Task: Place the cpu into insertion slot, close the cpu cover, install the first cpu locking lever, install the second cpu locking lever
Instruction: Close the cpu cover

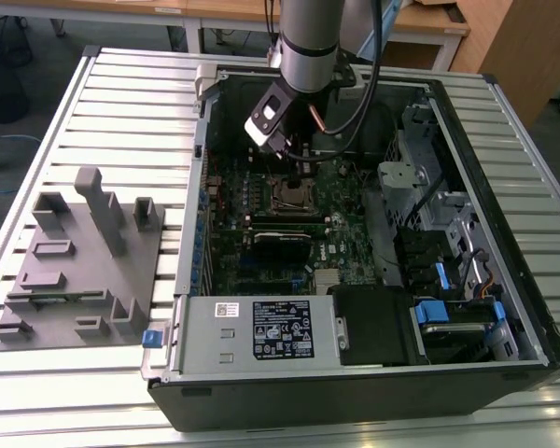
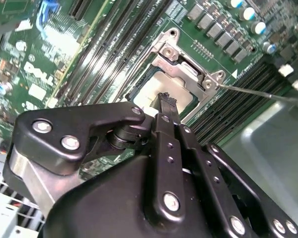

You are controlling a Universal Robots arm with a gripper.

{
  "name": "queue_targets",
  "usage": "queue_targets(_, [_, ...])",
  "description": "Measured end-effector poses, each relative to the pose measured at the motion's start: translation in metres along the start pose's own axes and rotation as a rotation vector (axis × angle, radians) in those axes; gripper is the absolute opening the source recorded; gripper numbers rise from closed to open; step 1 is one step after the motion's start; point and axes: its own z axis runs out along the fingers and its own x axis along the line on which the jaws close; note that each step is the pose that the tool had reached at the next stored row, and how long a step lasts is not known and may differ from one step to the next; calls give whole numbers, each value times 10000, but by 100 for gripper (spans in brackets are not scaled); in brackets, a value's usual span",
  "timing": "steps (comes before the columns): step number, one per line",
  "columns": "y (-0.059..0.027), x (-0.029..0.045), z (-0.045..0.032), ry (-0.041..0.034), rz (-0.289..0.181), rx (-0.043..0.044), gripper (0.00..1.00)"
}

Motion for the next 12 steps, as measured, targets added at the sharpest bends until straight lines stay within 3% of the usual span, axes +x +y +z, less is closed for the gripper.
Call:
queue_targets(7, [0,0,1,28,-1201,12,10])
queue_targets(12, [0,0,1,30,-1219,12,10])
